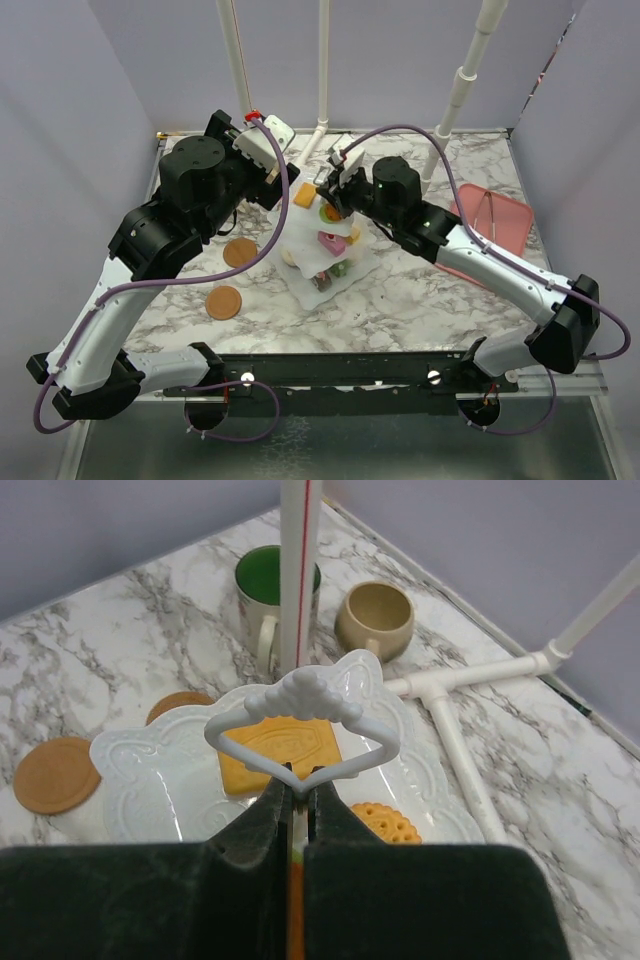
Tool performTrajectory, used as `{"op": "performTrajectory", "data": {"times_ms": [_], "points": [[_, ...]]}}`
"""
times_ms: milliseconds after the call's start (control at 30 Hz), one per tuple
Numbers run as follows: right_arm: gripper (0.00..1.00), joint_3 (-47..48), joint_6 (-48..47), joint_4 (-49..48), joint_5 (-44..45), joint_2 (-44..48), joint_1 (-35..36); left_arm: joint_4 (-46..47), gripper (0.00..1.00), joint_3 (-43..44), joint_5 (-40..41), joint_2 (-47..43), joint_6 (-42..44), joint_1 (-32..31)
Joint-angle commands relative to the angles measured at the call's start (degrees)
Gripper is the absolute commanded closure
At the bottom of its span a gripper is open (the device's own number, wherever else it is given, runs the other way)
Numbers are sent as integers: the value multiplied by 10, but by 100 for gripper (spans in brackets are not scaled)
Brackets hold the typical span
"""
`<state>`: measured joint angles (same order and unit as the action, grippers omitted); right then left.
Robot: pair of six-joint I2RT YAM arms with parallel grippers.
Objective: Serve the afternoon tea
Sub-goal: Move the desert table to the center of the board.
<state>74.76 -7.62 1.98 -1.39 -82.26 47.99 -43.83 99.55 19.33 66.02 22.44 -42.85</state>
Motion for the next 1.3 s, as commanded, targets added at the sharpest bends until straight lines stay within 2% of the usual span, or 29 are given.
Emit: {"op": "performTrajectory", "data": {"times_ms": [0, 267, 467, 633, 767, 867, 933, 1067, 1267], "points": [[100, -8, -28, 7, 49, 49, -23, 3, 1, 0, -3, -1, 2, 2], [99, -12, -35, 60, 57, 78, -61, 2, 1, 0, -9, 1, 4, 2], [100, -42, -31, 57, 60, 94, -75, -1, 1, -8, -10, 2, 0, 2], [99, -28, -22, 61, 83, 80, -77, -8, 1, -26, -4, 5, -2, 3], [73, -10, -8, 65, 57, 70, -77, -15, 1, -49, -2, 3, 0, 7], [45, 1, 6, 69, 46, 64, -77, -27, 1, -53, -3, 8, -6, 15], [35, 5, 15, 68, 38, 69, -77, -34, 1, -49, -14, 12, -13, 27], [26, 3, 33, 67, 41, 105, -71, -36, 1, -44, -28, 14, -21, 60], [24, 30, 25, 99, 101, 123, 21, -34, 1, -62, -94, 20, -26, 170]]}}
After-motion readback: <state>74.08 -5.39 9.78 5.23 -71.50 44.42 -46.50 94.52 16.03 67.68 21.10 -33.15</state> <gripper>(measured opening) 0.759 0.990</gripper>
